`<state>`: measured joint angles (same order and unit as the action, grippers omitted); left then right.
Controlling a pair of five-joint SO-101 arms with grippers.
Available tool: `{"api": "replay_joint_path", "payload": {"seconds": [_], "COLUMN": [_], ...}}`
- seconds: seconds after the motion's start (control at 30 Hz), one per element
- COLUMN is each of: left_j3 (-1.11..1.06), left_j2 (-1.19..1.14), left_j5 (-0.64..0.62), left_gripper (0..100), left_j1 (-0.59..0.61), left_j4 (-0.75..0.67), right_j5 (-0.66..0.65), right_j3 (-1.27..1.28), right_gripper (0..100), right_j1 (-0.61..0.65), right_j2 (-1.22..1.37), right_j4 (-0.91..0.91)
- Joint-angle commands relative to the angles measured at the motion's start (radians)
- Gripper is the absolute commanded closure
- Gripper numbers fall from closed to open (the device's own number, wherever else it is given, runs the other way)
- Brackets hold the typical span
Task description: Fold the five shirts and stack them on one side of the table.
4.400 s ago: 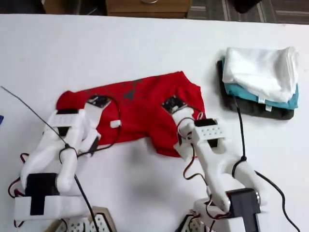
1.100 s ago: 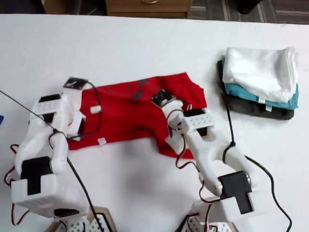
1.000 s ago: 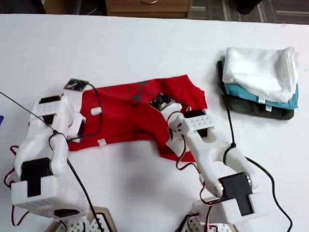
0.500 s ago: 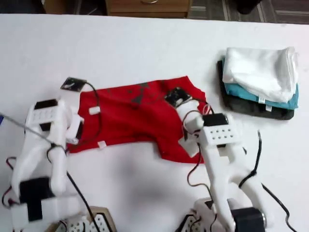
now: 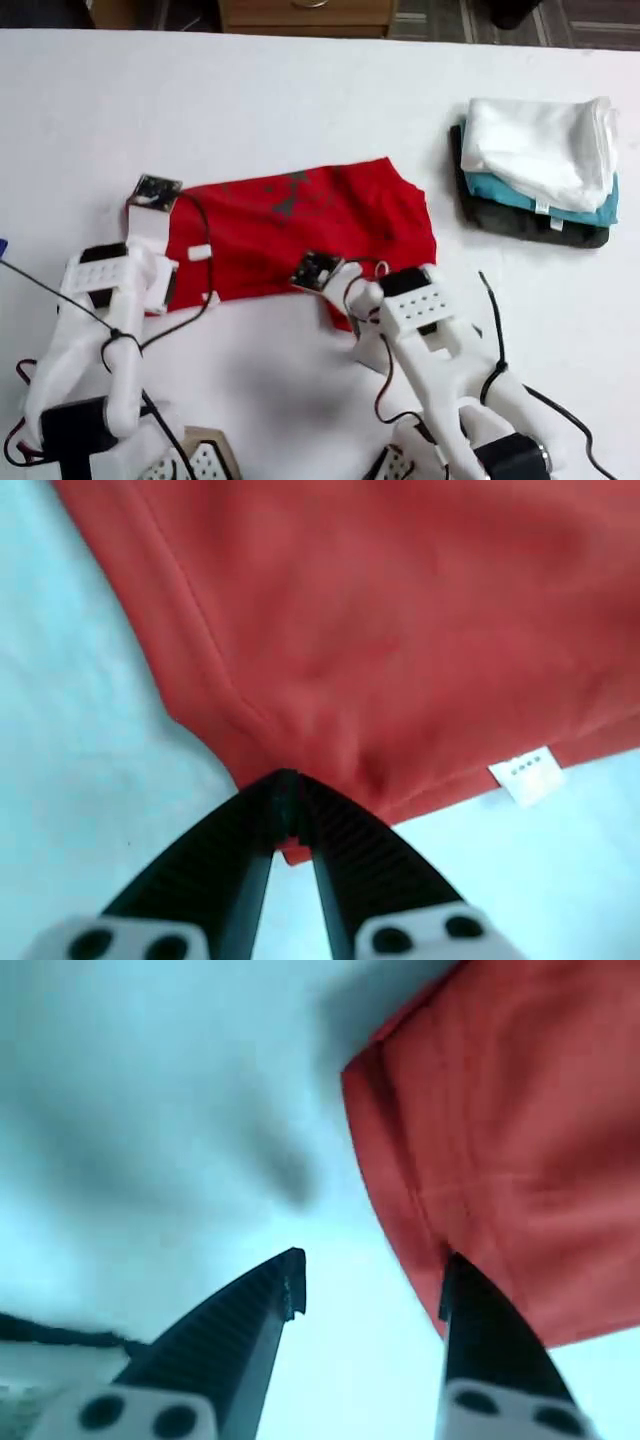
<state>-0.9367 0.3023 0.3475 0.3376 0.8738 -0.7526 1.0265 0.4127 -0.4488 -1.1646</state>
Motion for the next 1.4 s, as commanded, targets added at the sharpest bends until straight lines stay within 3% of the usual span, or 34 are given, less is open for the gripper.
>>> {"api": "replay_joint_path", "payload": {"seconds": [0.0,0.17,0.43,0.5,0.6,0.7,0.93,1.13,1.37], "left_j3": [0.002,0.01,0.058,0.058,0.058,0.058,0.058,0.056,0.056], "left_j2": [0.034,-0.026,-0.114,-0.117,-0.117,-0.117,-0.12,-0.12,-0.121], "left_j5": [0.009,0.008,0.002,0.002,0.002,0.002,0.002,0.002,0.0], "left_gripper": [97,97,97,97,97,97,97,97,97], "left_j1": [0.005,0.005,0.011,0.011,0.011,0.011,0.011,0.011,0.011], "left_j4": [-0.018,-0.023,-0.035,-0.032,-0.032,-0.032,-0.032,-0.032,-0.032], "right_j5": [-0.011,-0.011,-0.009,-0.011,-0.011,-0.011,-0.011,-0.071,-0.068], "right_j3": [0.006,0.003,-0.12,-0.133,-0.173,-0.216,-0.328,-0.582,-0.888], "right_gripper": [76.3,75.4,76.1,82.0,98.5,95.2,98.1,98.1,98.1], "right_j1": [-0.033,-0.051,-0.054,-0.054,-0.053,-0.054,-0.054,-0.101,-0.136], "right_j2": [-0.005,0.199,0.355,0.387,0.45,0.503,0.487,0.392,0.549], "right_j4": [0.074,0.151,0.062,0.064,0.045,0.015,-0.042,-0.2,-0.223]}}
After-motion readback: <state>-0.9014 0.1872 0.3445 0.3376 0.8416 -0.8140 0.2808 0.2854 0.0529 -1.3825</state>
